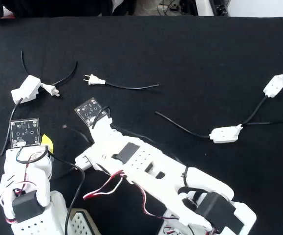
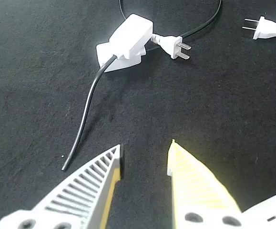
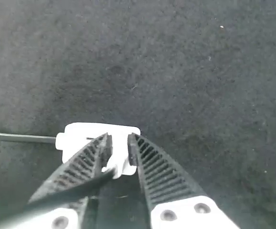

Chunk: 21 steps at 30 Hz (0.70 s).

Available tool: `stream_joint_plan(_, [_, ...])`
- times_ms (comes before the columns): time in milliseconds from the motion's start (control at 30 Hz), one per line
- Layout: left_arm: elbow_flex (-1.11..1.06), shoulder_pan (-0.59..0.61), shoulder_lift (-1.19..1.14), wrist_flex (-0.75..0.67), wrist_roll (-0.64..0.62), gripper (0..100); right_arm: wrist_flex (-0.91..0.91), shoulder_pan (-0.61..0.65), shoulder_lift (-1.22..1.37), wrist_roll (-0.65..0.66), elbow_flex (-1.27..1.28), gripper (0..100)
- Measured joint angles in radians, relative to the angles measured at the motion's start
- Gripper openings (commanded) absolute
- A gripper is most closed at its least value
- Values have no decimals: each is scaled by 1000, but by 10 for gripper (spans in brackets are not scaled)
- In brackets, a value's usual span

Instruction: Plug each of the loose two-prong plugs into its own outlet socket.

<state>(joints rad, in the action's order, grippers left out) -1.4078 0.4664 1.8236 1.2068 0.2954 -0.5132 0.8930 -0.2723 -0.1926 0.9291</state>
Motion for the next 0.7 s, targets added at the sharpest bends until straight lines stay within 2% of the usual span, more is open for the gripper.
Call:
stream_joint_plan(100, [0,0,0,0,0,166,-21,-21,0,0,-2,11])
stream_joint_plan(233, [0,0,0,0,0,166,-133,-115,-2,32,-41,11])
stream_joint_plan(700, [0,0,0,0,-2,166,-371,-620,-8,347,-51,11])
